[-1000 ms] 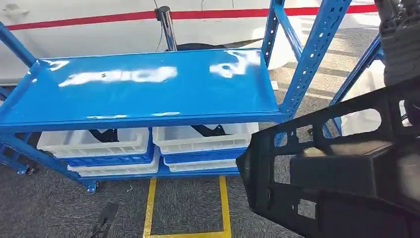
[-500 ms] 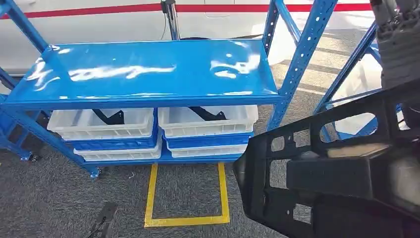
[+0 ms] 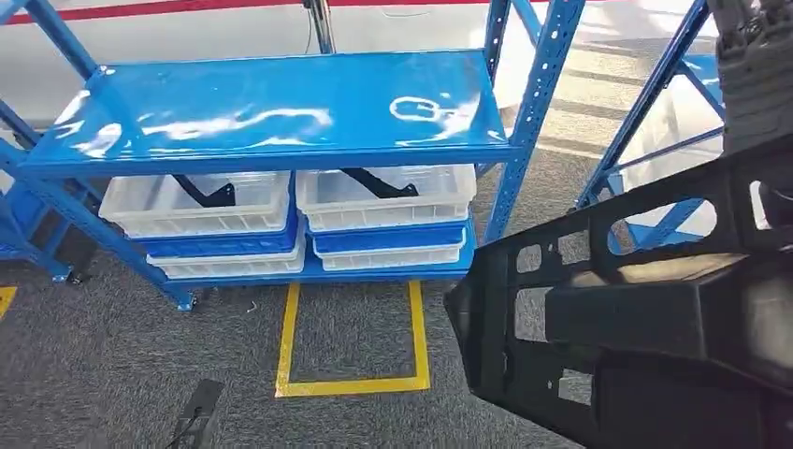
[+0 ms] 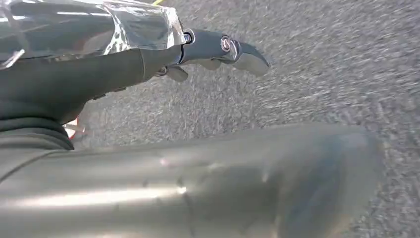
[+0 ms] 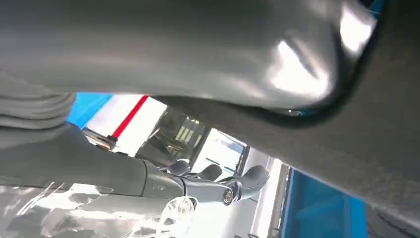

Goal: Take the parts from the cabinet and place them on the table.

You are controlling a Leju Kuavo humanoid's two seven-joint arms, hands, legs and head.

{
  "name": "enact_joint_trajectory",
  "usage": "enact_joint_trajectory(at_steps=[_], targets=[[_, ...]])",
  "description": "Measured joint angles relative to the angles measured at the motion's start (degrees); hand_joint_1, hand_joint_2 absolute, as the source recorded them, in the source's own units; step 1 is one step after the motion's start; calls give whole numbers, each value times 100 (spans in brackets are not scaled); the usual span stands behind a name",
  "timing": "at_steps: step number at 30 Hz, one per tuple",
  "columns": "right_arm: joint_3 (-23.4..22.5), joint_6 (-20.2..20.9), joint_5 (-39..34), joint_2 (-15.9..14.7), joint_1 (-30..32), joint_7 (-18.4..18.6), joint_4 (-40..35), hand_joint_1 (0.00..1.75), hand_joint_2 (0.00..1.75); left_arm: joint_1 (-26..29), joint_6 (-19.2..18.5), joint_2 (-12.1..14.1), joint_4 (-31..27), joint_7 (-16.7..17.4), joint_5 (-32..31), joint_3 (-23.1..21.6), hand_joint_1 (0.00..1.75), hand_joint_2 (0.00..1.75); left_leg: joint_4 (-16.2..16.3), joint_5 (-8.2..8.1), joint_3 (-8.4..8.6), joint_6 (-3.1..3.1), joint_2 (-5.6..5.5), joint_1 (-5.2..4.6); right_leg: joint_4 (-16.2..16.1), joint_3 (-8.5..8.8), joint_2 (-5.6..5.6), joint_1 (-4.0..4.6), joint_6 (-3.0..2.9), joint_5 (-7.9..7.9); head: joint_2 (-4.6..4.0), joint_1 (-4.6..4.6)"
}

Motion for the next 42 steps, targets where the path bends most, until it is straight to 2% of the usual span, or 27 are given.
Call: enact_joint_trajectory(at_steps=[1, 2, 4, 5, 7, 9, 11, 12, 14, 15, 16, 20, 21, 22, 25, 26, 27, 29, 30, 31, 32, 35, 36, 37, 38, 40, 42], targets=[[-4, -2, 2, -2, 4, -7, 0, 0, 0, -12, 0, 0, 0, -7, 0, -2, 0, 0, -509, -191, 304, 17, -22, -31, 0, -59, -6, 22, 41, 38, 0, 0], [-15, -2, 9, -7, 8, -9, 0, 0, 0, -15, 13, 2, 0, -17, 2, 2, 0, 0, -703, -262, 357, 106, -51, -58, -15, -72, -9, 18, 74, 91, 0, 13], [-13, -26, 101, -7, 41, 9, -2, 0, 0, 28, 57, 4, 0, -72, 22, 11, 0, 0, -647, -201, 272, 158, -53, -86, -82, -77, -8, 17, 146, 210, 0, 11], [-13, -59, 182, -7, 88, 53, -24, 0, 0, 62, 74, 11, 0, -114, 61, 37, 0, 0, -683, -144, 256, 235, -48, -66, -90, -83, -1, 15, 181, 241, 0, 11], [-15, -131, 319, -31, 173, 149, -99, 0, 0, 98, 68, 24, 0, -120, 90, 98, 0, 0, -685, -57, 205, 352, -21, -59, 282, -229, 6, -4, 190, -164, 0, 28], [-24, -208, 424, -59, 247, 254, -230, 0, 0, 122, 26, 50, 0, -96, 103, 122, 0, 0, -682, 10, 132, 418, -11, -93, 1343, -593, 11, 9, 203, -756, 0, 31], [-77, -241, 435, -112, 361, 341, -361, 0, 0, 154, -9, 74, 0, -79, 120, 153, 0, 0, -677, 61, 77, 442, 33, -137, 1950, -723, 10, 24, 200, -970, 0, 31], [-118, -256, 433, -149, 409, 381, -429, 0, 0, 164, -15, 77, 0, -74, 120, 171, 0, 0, -674, 76, 54, 450, 42, -159, 1813, -579, 9, 35, 177, -901, 0, 31], [-182, -278, 417, -217, 451, 433, -558, 0, 0, 165, -33, 76, 0, -72, 118, 216, 0, 0, -656, 95, 29, 445, 84, -186, 884, 61, -8, 77, 96, -573, 0, 31], [-223, -284, 407, -249, 451, 448, -625, 0, 0, 162, -39, 76, 0, -72, 118, 232, 0, 0, -639, 95, 27, 444, 111, -195, 334, 423, -116, 119, 36, -421, 0, 31], [-265, -289, 387, -282, 464, 463, -693, 0, 0, 164, -39, 76, 0, -72, 118, 238, 0, 0, -631, 94, 19, 438, 160, -203, 32, 574, -437, 202, -42, -518, 0, 31], [-453, -302, 295, -422, 751, 525, -938, 0, 0, 185, -33, 83, 0, -103, 103, 249, 0, 0, -602, 114, -3, 385, 347, -228, -8, 518, -242, 239, -110, -403, 0, 31], [-496, -302, 286, -448, 774, 529, -981, 0, 0, 183, -22, 94, 0, -109, 103, 249, 0, 0, -544, 34, -47, 345, 340, -240, -56, 514, -212, 159, -150, -348, 0, 33], [-516, -302, 282, -452, 774, 529, -1014, 0, 0, 183, -22, 94, 0, -118, 101, 249, 0, 0, -396, -106, -89, 286, 191, -221, -54, 489, -149, 155, -158, -325, 0, 20], [-595, -302, 245, -498, 942, 527, -1121, 0, 0, 184, -2, 129, 0, -160, 90, 271, 0, 0, 1004, -853, -648, 185, 75, -133, -49, 397, 14, 123, -184, -253, 0, 15], [-616, -304, 238, -520, 1000, 525, -1147, 0, 0, 192, -2, 129, 0, -184, 81, 271, 0, 0, 1358, -942, -786, 164, 72, -107, -47, 360, 85, 112, -172, -223, 0, 13], [-645, -304, 236, -531, 1035, 525, -1161, 0, 0, 195, -2, 129, 0, -195, 76, 271, 0, 0, 1363, -888, -777, 153, 70, -88, -45, 332, 152, 101, -154, -198, 0, 13], [-739, -302, 197, -568, 1085, 509, -1213, 0, 0, 192, 4, 133, 0, -199, 53, 273, 0, 0, 632, -501, -375, 142, 46, -52, -42, 298, 289, 78, -104, -159, 0, 13], [-780, -302, 184, -594, 1122, 501, -1244, 0, 0, 187, 11, 136, 0, -199, 42, 273, 0, 0, 55, -247, -71, 137, -52, -33, -40, 295, 354, 69, -79, -141, 0, 13], [-831, -302, 173, -621, 1156, 494, -1272, 0, 0, 182, 13, 136, 0, -199, 35, 273, 0, 0, -456, -100, 185, 144, -393, 7, -41, 276, 397, 63, -51, -124, 0, 11], [-879, -302, 166, -647, 1181, 485, -1296, 0, 0, 185, 15, 135, 0, -197, 28, 273, 0, 0, -626, -130, 230, 146, -502, 8, -7, 220, 466, 99, -16, -102, 0, 17], [-1014, -302, 136, -732, 1276, 485, -1340, 0, 0, 200, 17, 131, 0, -177, 22, 273, 0, 0, -560, -113, 163, 191, -361, -52, -48, 146, 633, 54, 121, 3, 0, 18], [-1060, -302, 133, -778, 1306, 485, -1349, 0, 0, 192, 17, 122, 0, -173, 22, 275, 0, 0, -615, -56, 152, 269, -282, 6, -38, 128, 679, 47, 156, 13, 0, 17], [-1108, -302, 129, -796, 1345, 474, -1353, 0, 0, 161, 11, 125, 0, -155, 24, 275, 0, 0, -621, -22, 152, 312, -218, 3, 44, 79, 396, 43, 160, -74, 0, 20], [-1169, -302, 127, -835, 1346, 481, -1364, 0, 0, 158, 13, 125, 0, -133, 22, 278, 0, 0, -621, -7, 129, 343, -163, -7, 375, -50, 203, 66, 171, -357, 0, 50], [-1246, -302, 125, -848, 1427, 474, -1368, 0, 0, 182, 9, 129, 0, -83, 24, 286, 0, 0, -618, 13, 89, 370, -10, -25, 1369, -436, 98, 48, 205, -896, 0, 57], [-1350, -302, 120, -887, 1511, 479, -1377, 0, 0, 204, 9, 129, 0, -77, 28, 286, 0, 0, -609, 24, 60, 375, 131, -42, 1889, -578, 83, 46, 230, -1046, 0, 59]])
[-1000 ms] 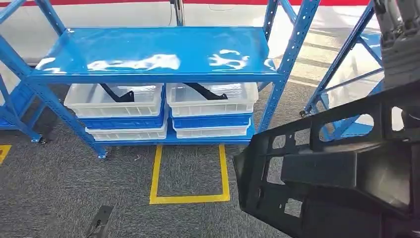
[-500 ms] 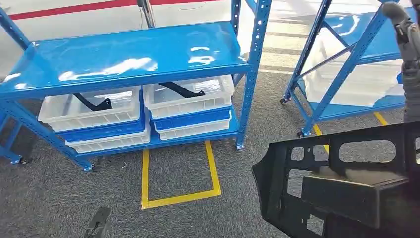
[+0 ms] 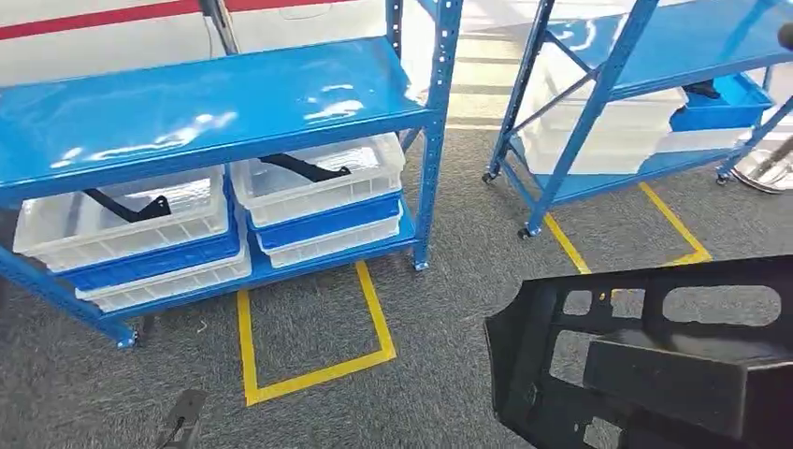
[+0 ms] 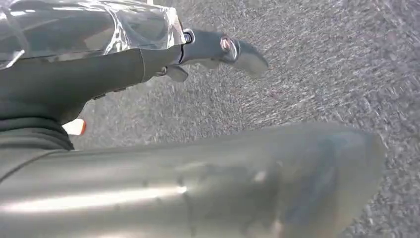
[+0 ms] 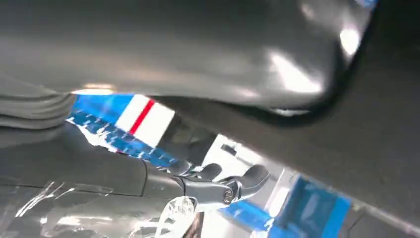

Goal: Take the parts from the cabinet and place them on the table.

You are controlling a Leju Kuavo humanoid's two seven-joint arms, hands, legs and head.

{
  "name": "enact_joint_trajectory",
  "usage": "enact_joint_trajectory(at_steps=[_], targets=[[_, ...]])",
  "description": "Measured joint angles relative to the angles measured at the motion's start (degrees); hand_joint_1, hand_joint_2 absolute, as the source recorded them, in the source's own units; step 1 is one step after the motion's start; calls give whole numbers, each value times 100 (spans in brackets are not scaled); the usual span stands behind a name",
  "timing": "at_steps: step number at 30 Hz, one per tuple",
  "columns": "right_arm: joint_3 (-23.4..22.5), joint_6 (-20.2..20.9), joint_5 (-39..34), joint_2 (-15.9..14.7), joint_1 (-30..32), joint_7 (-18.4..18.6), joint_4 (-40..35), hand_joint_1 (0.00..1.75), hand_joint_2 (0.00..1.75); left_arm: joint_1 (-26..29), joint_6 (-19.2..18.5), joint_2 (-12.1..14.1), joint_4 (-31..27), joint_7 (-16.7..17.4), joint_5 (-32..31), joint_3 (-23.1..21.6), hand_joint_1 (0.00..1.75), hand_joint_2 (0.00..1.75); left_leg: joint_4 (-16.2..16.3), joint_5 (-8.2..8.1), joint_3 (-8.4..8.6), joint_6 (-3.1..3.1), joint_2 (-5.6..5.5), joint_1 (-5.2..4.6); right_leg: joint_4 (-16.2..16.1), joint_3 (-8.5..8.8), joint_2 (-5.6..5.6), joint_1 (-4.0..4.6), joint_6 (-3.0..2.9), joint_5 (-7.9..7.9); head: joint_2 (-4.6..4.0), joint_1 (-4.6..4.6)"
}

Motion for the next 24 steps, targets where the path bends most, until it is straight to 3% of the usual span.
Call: enact_joint_trajectory(at_steps=[1, 3, 4, 5, 6, 8, 9, 11, 12, 13, 14, 15, 16, 18, 19, 20, 22, 24], targets=[[-44, 0, 0, -18, 14, 2, 0, 0, 0, 0, -4, 0, 0, 0, 7, 0, 0, 0, 0, 1, -1, -2, 77, -9, -179, 147, -18, 0, 1, 98, 0, 2], [-112, 2, -2, -74, 19, 2, -4, 0, 0, -8, -9, 0, 0, 0, 20, 0, 0, 0, 3, -4, 20, -10, 206, -13, -1188, 784, -132, 4, -22, 514, 0, 0], [-151, 2, -2, -101, 37, 2, -18, 0, 0, -11, -13, 0, 0, 0, 24, 0, 0, 0, 5, -10, 32, -23, 258, -28, -1687, 1079, -374, 18, -47, 672, 0, 2], [-206, 4, -2, -127, 48, 0, -17, 0, 0, -10, -11, 0, 0, 0, 24, 0, 0, 0, 22, -20, 19, -54, 305, -79, -1885, 1149, -524, 106, -62, 598, 0, 2], [-251, 5, 0, -149, 76, 0, -17, 0, 0, -12, -9, 0, 0, 0, 26, 0, 0, 0, 30, -7, 4, -83, 341, -86, -1878, 1105, -436, 90, -134, 630, 0, -7], [-346, 20, 15, -208, 178, 0, -20, 0, 0, -13, -2, 0, 0, 0, 31, 0, 0, 0, 21, 2, 6, -106, 460, -89, -1858, 1051, -328, 98, -178, 645, 0, -7], [-389, 20, 17, -236, 200, 0, -24, 0, 0, -18, 2, 0, 0, 0, 31, 0, 0, 0, 43, -21, -2, -143, 492, -87, -1886, 1041, -271, 83, -234, 679, 0, -7], [-459, 22, 26, -278, 208, -2, -26, 0, 0, -15, 4, 0, 0, -2, 33, -4, 0, 0, 442, -322, -167, -204, 93, -41, -1894, 1009, -174, 51, -300, 715, 0, -9], [-481, 22, 35, -280, 228, -4, -26, 0, 0, -9, 9, 2, 0, -2, 33, 2, 0, 0, 899, -590, -361, -215, -8, -32, -1891, 987, -126, 52, -331, 735, 0, -11], [-503, 22, 57, -282, 281, -9, -26, 0, 0, -2, 13, 9, 0, -2, 33, 7, 0, 0, 1449, -845, -603, -221, -63, -35, -1888, 962, -50, 54, -352, 750, 0, -11], [-527, 22, 72, -293, 326, -9, -28, 0, 0, 8, 15, 9, 0, -2, 35, 7, 0, 0, 1842, -970, -772, -223, -73, -34, -1888, 943, 16, 57, -364, 762, 0, -13], [-564, 20, 96, -295, 362, -13, -28, 0, 0, 15, 15, 9, 0, -2, 46, 7, 0, 0, 2009, -962, -842, -222, -73, -34, -1885, 930, 94, 58, -367, 774, 0, -13], [-604, 15, 131, -295, 387, -20, -31, 0, 0, 20, 15, 9, 0, -2, 57, 4, 0, 0, 1874, -834, -772, -217, -74, -32, -1884, 927, 169, 57, -365, 785, 0, -13], [-669, 2, 203, -306, 416, -20, -33, 0, 0, 15, 15, 20, 0, -2, 57, 9, 0, 0, 959, -347, -319, -186, -135, -25, -1882, 934, 328, 54, -349, 803, 0, -13], [-709, 0, 256, -310, 437, -20, -33, 0, 0, 13, 15, 31, 0, -2, 57, 11, 0, 0, 381, -85, -52, -161, -368, -9, -1879, 929, 400, 47, -336, 811, 0, -13], [-744, -7, 313, -313, 458, -24, -35, 0, 0, 17, 15, 33, 0, -2, 57, 11, 0, 0, 162, -101, 42, -134, -597, 2, -1865, 901, 464, 77, -302, 828, 0, -13], [-820, -35, 455, -326, 527, -24, -39, 0, 0, 21, 13, 35, 0, 9, 57, 22, 0, 0, 80, -113, 38, -154, -510, -4, -1860, 817, 596, 53, -234, 882, 0, -9], [-916, -66, 605, -382, 603, -24, -44, 0, 0, 6, 13, 35, 0, 9, 57, 50, 0, 0, 67, -84, 37, -109, -401, -20, -1881, 789, 729, 38, -161, 926, 0, -9]])
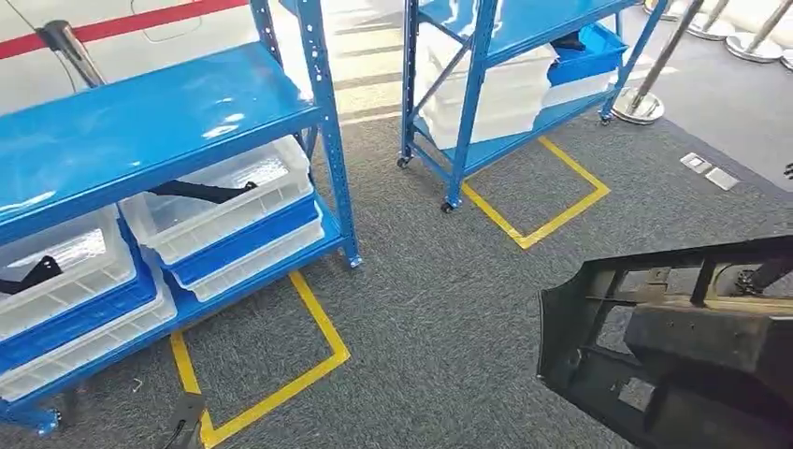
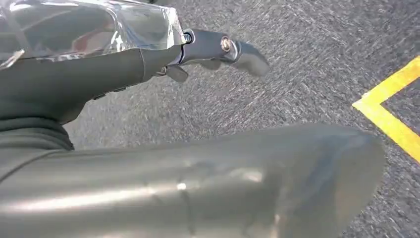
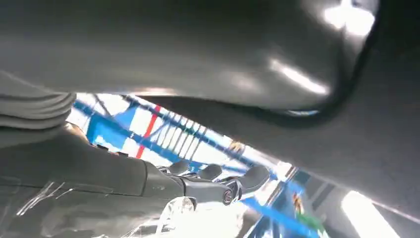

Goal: Take the parts from the cabinet and place them on the table.

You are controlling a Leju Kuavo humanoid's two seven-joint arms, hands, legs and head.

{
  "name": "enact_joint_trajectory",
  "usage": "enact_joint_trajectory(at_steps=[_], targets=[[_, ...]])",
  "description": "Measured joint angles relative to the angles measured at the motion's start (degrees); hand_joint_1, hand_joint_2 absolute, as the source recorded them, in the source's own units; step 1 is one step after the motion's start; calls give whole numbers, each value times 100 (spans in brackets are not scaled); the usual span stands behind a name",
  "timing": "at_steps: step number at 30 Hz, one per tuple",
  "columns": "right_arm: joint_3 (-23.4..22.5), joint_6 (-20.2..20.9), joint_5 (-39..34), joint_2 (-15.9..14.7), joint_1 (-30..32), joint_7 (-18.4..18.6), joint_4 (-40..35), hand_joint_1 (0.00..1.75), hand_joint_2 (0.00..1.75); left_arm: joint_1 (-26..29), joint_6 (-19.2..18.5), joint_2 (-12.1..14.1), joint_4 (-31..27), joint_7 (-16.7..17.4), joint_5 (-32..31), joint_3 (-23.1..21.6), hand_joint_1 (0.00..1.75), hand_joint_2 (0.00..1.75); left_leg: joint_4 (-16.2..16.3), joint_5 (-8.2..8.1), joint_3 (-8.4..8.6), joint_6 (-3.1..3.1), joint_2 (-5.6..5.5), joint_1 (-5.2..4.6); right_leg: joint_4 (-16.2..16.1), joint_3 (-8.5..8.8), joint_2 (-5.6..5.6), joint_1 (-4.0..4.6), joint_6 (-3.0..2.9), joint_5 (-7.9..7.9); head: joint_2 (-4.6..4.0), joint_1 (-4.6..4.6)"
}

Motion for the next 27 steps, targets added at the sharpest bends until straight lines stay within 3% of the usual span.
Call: enact_joint_trajectory(at_steps=[1, 2, 3, 5, 6, 7, 8, 9, 10, 11, 12, 15, 16, 17, 18, 20, 21, 22, 23, 24, 25, 26, 27], targets=[[-44, -7, 42, -31, 36, 0, 0, 0, 0, -29, 0, -4, 0, 0, -2, 11, 0, 0, -38, 44, 6, 59, 92, 38, 59, -29, -135, -21, 13, -55, 0, -2], [-81, -17, 81, -37, 47, 0, 0, 0, 0, -37, 4, -2, 0, -2, -2, 22, 0, 0, -40, 52, 2, 87, 142, 32, 264, -111, -431, 19, 44, -222, 0, 24], [-105, -17, 134, -70, 48, 7, 0, 0, 0, -31, 4, 0, 0, 0, -7, 42, 0, 0, -40, 56, -1, 109, 207, 24, 678, -286, -603, 19, 74, -480, 0, 24], [-142, -22, 197, -70, 121, 13, 0, 0, 0, -3, 4, 2, 0, 28, -9, 50, 0, 0, -38, 55, -12, 111, 353, 10, 1617, -681, -715, -13, 119, -898, 0, 28], [-145, -22, 236, -72, 155, 24, 0, 0, 0, 1, 4, 4, 0, 39, -9, 50, 0, 0, -37, 55, -19, 111, 439, 7, 1917, -798, -730, -30, 138, -967, 0, 31], [-160, -24, 273, -72, 166, 26, 0, 0, 0, 0, 4, 4, 0, 48, -11, 51, 0, 0, -37, 54, -18, 110, 512, 7, 1858, -746, -739, -38, 146, -900, 0, 31], [-177, -26, 319, -75, 169, 31, 0, 0, 0, -5, 4, 4, 0, 55, -11, 53, 0, 0, -36, 52, -14, 106, 578, 8, 1553, -561, -758, -48, 148, -732, 0, 31], [-203, -28, 372, -90, 169, 33, 0, 0, 0, -10, 4, 2, 0, 61, -9, 50, 0, 0, -36, 47, -5, 99, 645, 9, 1020, -260, -814, -54, 149, -496, 0, 31], [-230, -31, 437, -105, 169, 37, 0, 0, 0, -16, 4, 2, 0, 68, -9, 50, 0, 0, -32, 33, 9, 78, 691, 9, 481, 48, -959, -53, 143, -288, 0, 31], [-254, -35, 529, -114, 176, 37, 0, 0, 0, -17, 4, 7, 0, 70, -9, 53, 0, 0, -32, 22, 16, 55, 747, -18, 78, 240, -1284, -21, 149, -285, 0, 33], [-280, -37, 634, -125, 180, 44, -2, 0, 0, -24, 7, 9, 0, 72, -11, 55, 0, 0, -7, 6, 4, 21, 793, -59, 34, 235, -1222, 40, 70, -257, 0, 22], [-330, -63, 907, -158, 248, 74, -4, 0, 0, -26, 7, 15, 0, 74, -15, 61, 0, 0, -30, 19, 11, -38, 970, -59, 49, 158, -1024, 54, -31, -229, 0, 20], [-350, -63, 983, -184, 248, 81, -11, 0, 0, -35, 7, 15, 0, 74, -4, 61, 0, 0, -11, -29, -12, -80, 987, -41, 6, 170, -963, 28, -91, -191, 0, 17], [-376, -72, 1106, -193, 247, 85, -13, 0, 0, -49, 6, 13, 0, 70, -4, 59, 0, 0, 120, -154, -51, -104, 709, -6, 4, 163, -920, 26, -113, -180, 0, 13], [-396, -81, 1241, -215, 247, 100, -11, 0, 0, -41, 7, 11, 0, 68, -9, 61, 0, 0, 516, -409, -206, -109, 500, 9, 6, 148, -865, 25, -162, -165, 0, 13], [-396, -105, 1357, -214, 296, 122, -11, 0, 0, -14, 7, 15, 2, 68, -11, 74, 0, 0, 1509, -845, -648, -121, 340, -6, 7, 121, -733, 28, -196, -151, 0, 9], [-398, -107, 1397, -212, 313, 138, -13, 0, 0, -2, 7, 15, 2, 68, -11, 83, 0, 0, 1848, -925, -807, -123, 326, -6, 9, 110, -651, 35, -210, -140, 0, 4], [-402, -111, 1443, -212, 320, 142, -11, 0, 0, 6, 7, 15, 2, 68, -11, 83, 0, 0, 1898, -875, -831, -118, 326, -4, 10, 107, -570, 36, -215, -134, 0, 4], [-405, -116, 1486, -214, 326, 144, -13, 0, 0, 8, 7, 15, 2, 68, -11, 83, 0, 0, 1666, -700, -717, -105, 323, -4, 11, 110, -485, 37, -212, -129, 0, 4], [-409, -120, 1541, -214, 333, 144, -13, 0, 0, 5, 7, 15, 2, 68, -13, 85, 0, 0, 1193, -442, -493, -82, 303, -4, 13, 115, -396, 36, -198, -120, 0, 4], [-411, -125, 1589, -214, 336, 144, -13, 0, 0, 2, 7, 17, 2, 68, -18, 88, 0, 0, 614, -170, -215, -56, 205, -4, 14, 120, -321, 35, -188, -113, 0, 4], [-411, -135, 1633, -212, 344, 144, -13, 0, 0, 0, 7, 24, 2, 68, -20, 88, 0, 0, 158, -9, -13, -22, -94, -1, 15, 109, -260, 19, -173, -103, 0, 4], [-411, -136, 1657, -212, 347, 144, -11, 0, 0, 8, 7, 24, 2, 68, -20, 88, 0, 0, 3, -40, 42, -14, -209, 17, 41, 73, -182, 64, -141, -89, 0, 4]])
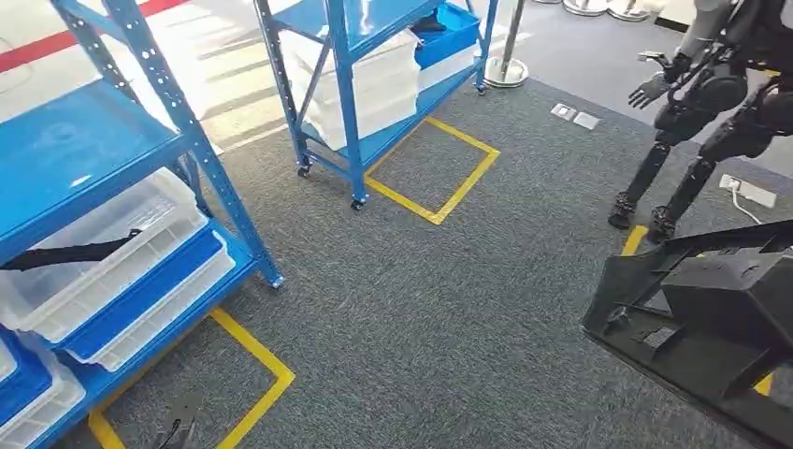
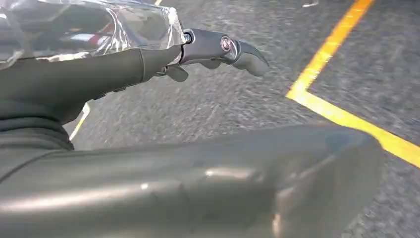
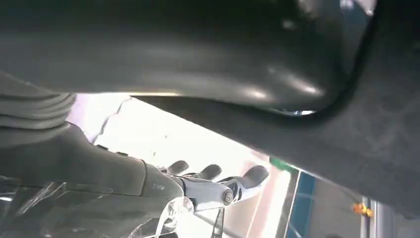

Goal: Take the parts from the cabinet and place them on the table.

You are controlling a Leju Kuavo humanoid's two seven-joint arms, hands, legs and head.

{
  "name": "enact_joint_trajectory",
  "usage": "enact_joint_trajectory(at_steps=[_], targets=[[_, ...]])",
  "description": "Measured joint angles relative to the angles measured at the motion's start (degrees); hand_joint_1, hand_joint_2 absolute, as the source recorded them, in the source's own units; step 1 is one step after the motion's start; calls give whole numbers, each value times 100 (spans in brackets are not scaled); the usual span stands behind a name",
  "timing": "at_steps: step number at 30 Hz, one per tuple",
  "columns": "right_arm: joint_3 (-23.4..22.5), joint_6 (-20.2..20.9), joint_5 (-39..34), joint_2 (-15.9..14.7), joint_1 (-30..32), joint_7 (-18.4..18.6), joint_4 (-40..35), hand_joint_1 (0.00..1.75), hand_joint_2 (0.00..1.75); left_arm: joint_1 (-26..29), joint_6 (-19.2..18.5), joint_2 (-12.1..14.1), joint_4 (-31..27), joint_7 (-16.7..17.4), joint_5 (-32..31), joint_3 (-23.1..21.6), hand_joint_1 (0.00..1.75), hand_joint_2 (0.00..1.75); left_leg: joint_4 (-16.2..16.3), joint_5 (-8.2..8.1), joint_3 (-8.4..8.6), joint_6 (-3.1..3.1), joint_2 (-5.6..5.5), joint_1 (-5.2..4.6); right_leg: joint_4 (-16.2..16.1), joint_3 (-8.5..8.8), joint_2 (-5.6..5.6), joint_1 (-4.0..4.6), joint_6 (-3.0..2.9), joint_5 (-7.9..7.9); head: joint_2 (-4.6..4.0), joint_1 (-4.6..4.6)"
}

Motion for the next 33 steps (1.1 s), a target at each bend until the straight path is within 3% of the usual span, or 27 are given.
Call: enact_joint_trajectory(at_steps=[2, 3, 4, 5, 6, 7, 9, 10, 11, 13, 14, 15, 16, 18, 19, 20, 21, 22, 24, 25, 26, 27, 28, 29, 30, 31, 33], targets=[[-4, -2, 44, -4, 17, -2, 0, 0, 0, -1, 0, 2, 0, 2, -4, 0, 0, 0, -7, 1, -13, -15, 111, -31, -23, -51, 130, -47, 66, 49, 0, 4], [-13, -2, 85, -15, 37, -2, -2, 0, 0, -7, 0, 2, 0, 2, -4, 2, 0, 0, -13, 15, -6, 12, 175, -54, -54, -57, 198, -70, 114, 81, 0, -2], [-28, -4, 100, -39, 39, -2, -2, 0, 0, -30, 0, 0, 0, 2, -7, 4, 0, 0, -75, 65, -1, 63, 251, -13, -59, -73, 250, -59, 145, 96, 0, -2], [-46, -13, 140, -41, 56, -4, -2, 0, 0, -61, 0, 0, 0, 2, -7, 4, 0, 0, -118, 99, 22, 95, 314, -6, 41, -112, -25, -56, 156, 8, 0, 9], [-50, -17, 151, -44, 48, -7, -2, 0, 0, -66, 0, 0, -2, 2, -7, 9, 0, 0, -130, 110, 26, 121, 379, -6, 314, -228, -307, -38, 175, -193, 0, 33], [-59, -24, 201, -70, 47, -9, -2, 0, 0, -54, 6, 0, 0, 2, -7, 13, 0, 0, -131, 110, 31, 123, 434, -10, 733, -396, -465, -42, 204, -428, 0, 37], [-59, -48, 262, -44, 92, -4, -4, 0, 0, -29, 5, 0, 0, 2, -7, 28, 0, 0, -128, 105, 19, 127, 590, -20, 1618, -789, -540, -101, 256, -805, 0, 39], [-59, -54, 286, -42, 100, -4, -2, 0, 0, -30, 7, 0, 0, 2, -5, 48, 0, 0, -128, 104, 14, 125, 671, -20, 1776, -849, -550, -124, 278, -819, 0, 39], [-59, -59, 321, -44, 100, -2, -2, 0, 0, -32, 4, 0, 0, 2, -7, 55, 0, 0, -128, 101, 21, 119, 745, -19, 1620, -750, -565, -145, 300, -708, 0, 39], [-61, -63, 387, -44, 100, -4, -4, 0, 0, -44, 4, 0, 0, 2, -7, 61, 0, 0, -125, 78, 51, 85, 867, -3, 699, -205, -658, -183, 329, -290, 0, 39], [-61, -74, 451, -44, 100, -4, -4, 0, 0, -45, 2, 0, 0, 2, -7, 68, 0, 0, -115, 57, 74, 50, 917, 1, 149, 130, -859, -196, 349, -119, 0, 39], [-63, -92, 518, -46, 96, -2, -2, 0, 0, -44, 0, 13, 0, 2, -4, 72, 0, 0, -102, 23, 77, -12, 959, -46, -27, 211, -985, -112, 341, -188, 0, 39], [-66, -107, 606, -39, 108, -4, -4, 0, 0, -56, -4, 22, 0, 2, -7, 74, 0, 0, -97, 12, 79, -54, 996, -46, -36, 177, -889, -133, 249, -155, 0, 20], [-72, -120, 752, -48, 110, -7, -4, 0, 0, -58, -9, 24, 0, 2, -7, 103, 0, 0, -126, 28, 97, -122, 1105, -19, -21, 127, -772, -64, 175, -151, 0, 15], [-83, -122, 776, -50, 108, -11, -4, 0, 0, -65, -9, 24, 0, 2, -7, 103, 0, 0, -113, 16, 98, -152, 1168, -8, -37, 112, -705, -80, 122, -126, 0, 15], [-98, -131, 841, -70, 108, -9, -6, 0, 0, -69, -11, 22, 0, 2, -7, 101, 0, 0, -43, -56, 75, -186, 1044, 31, -45, 113, -657, -101, 82, -105, 0, 13], [-101, -151, 926, -76, 109, -13, -6, 0, 0, -63, -15, 13, 0, 0, -7, 98, 0, 0, 236, -271, -32, -190, 787, 36, -44, 103, -600, -92, 28, -96, 0, 9], [-101, -159, 979, -74, 110, -15, -6, 0, 0, -56, -15, 15, 0, 2, -7, 101, 0, 0, 680, -518, -235, -191, 664, 35, -43, 94, -569, -89, 1, -90, 0, 9], [-101, -181, 1119, -70, 147, -24, -6, 0, 0, -39, -13, 17, 0, 4, -9, 107, 0, 0, 1677, -908, -709, -190, 549, 0, -40, 78, -436, -70, -16, -84, 0, 0], [-101, -188, 1184, -70, 159, -41, -6, 0, 0, -34, -13, 17, 0, 4, -9, 107, 0, 0, 1920, -929, -846, -178, 537, -6, -38, 75, -362, -55, -24, -80, 0, 2], [-101, -197, 1261, -70, 162, -55, -6, 0, 0, -31, -13, 17, 0, 4, -9, 107, 0, 0, 1847, -805, -843, -147, 534, -13, -38, 78, -276, -41, -25, -79, 0, 0], [-105, -205, 1324, -70, 162, -61, -6, 0, 0, -32, -9, 17, 0, 4, -9, 107, 0, 0, 1495, -565, -699, -99, 513, -32, -36, 87, -193, -28, -25, -79, 0, 0], [-118, -207, 1401, -72, 163, -63, -6, 0, 0, -33, -2, 22, 0, 4, -9, 107, 0, 0, 977, -286, -477, -49, 457, -51, -36, 101, -118, -19, -25, -78, 0, 0], [-131, -216, 1480, -72, 164, -68, -6, 0, 0, -34, 2, 24, 0, 4, -9, 107, 0, 0, 402, 9, -229, 14, 280, -68, -39, 115, -50, -20, -23, -78, 0, 0], [-138, -229, 1552, -70, 168, -68, -6, 0, 0, -32, 4, 37, 0, 9, -9, 107, 0, 0, 72, 99, -112, 73, 14, -75, -37, 97, 3, -22, -15, -74, 0, 0], [-140, -236, 1598, -70, 174, -68, -6, 0, 0, -21, 7, 39, 0, 13, -11, 107, 0, 0, -53, 80, -61, 56, 47, -51, -20, 64, 91, -6, -8, -70, 0, 2], [-153, -245, 1701, -79, 219, -66, -6, 0, 0, -25, 15, 46, 0, 22, -15, 114, 0, 0, -32, 78, -72, 54, 155, -83, -41, 17, 218, -59, 58, -26, 0, -4]])
